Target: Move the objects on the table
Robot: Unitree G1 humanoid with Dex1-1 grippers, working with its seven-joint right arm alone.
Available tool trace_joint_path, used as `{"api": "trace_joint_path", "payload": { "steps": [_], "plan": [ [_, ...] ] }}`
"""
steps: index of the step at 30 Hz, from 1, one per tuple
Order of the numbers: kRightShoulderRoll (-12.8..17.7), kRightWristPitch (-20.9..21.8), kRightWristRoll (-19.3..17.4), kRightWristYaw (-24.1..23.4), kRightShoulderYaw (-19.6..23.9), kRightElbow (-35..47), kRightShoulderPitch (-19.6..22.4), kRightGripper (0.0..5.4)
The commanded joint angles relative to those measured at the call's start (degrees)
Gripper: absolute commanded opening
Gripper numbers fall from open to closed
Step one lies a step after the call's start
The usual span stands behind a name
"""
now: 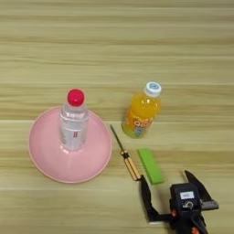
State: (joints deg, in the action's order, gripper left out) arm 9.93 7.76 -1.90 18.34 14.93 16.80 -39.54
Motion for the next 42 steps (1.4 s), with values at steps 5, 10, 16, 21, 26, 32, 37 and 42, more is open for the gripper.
{"api": "trace_joint_path", "payload": {
  "steps": [5,10,16,21,26,32,37,42],
  "plan": [
    [0.99,0.25,0.45,-1.35,-0.3,-1.31,1.71,5.37],
    [0.96,0.19,0.65,-1.73,-0.71,-2.6,3.06,5.37],
    [0.94,0.29,0.78,-2.29,-1.46,-4.79,4.57,5.37],
    [1.12,0.38,0.71,-2.73,-1.44,-6.64,5.66,5.37],
    [1.14,0.38,0.68,-2.97,-1.45,-7.46,6.11,5.37],
    [1.1,0.11,0.62,-2.84,-2.22,-8.09,5.85,4.98],
    [0.87,-1.68,-0.7,-2.16,-3.04,-8.24,5.56,4.43],
    [0.47,-4.9,-3.19,-1.43,-4.04,-8.13,5.22,3.96]
  ]
}}
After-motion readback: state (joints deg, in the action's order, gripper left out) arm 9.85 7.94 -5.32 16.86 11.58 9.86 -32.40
